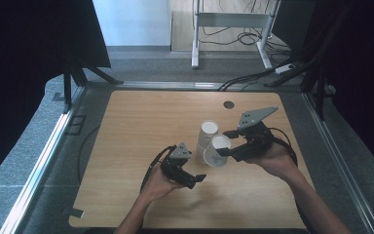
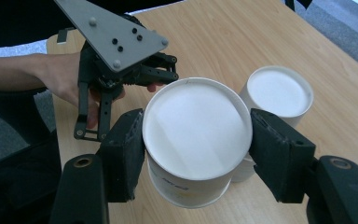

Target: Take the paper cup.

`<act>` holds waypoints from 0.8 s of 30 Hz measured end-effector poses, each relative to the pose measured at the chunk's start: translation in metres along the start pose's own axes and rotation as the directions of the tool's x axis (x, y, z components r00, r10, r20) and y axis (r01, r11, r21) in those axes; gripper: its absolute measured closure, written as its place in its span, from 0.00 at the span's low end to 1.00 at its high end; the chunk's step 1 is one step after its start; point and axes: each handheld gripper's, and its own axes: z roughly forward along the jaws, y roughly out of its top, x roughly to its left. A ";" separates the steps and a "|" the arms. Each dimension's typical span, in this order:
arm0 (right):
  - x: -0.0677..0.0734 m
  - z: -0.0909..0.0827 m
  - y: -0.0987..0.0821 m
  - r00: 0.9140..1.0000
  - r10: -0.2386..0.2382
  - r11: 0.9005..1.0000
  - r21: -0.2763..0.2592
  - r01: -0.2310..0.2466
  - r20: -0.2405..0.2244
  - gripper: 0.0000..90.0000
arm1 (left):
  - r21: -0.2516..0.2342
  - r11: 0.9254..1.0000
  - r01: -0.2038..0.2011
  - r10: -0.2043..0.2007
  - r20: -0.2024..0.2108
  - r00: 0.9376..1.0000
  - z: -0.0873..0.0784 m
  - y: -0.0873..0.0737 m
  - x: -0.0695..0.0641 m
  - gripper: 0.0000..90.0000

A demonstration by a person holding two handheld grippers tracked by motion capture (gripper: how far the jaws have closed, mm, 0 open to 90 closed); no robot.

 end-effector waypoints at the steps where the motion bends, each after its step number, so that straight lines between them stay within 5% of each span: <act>1: 0.000 0.002 -0.002 1.000 0.003 1.000 -0.001 -0.003 -0.002 0.42 | 0.002 1.000 -0.003 0.003 0.001 1.000 0.000 -0.001 0.000 0.02; 24: 0.011 0.044 -0.046 0.999 -0.001 1.000 -0.027 0.000 -0.049 0.42 | -0.019 0.999 -0.051 0.051 0.039 0.998 0.019 -0.011 -0.019 0.04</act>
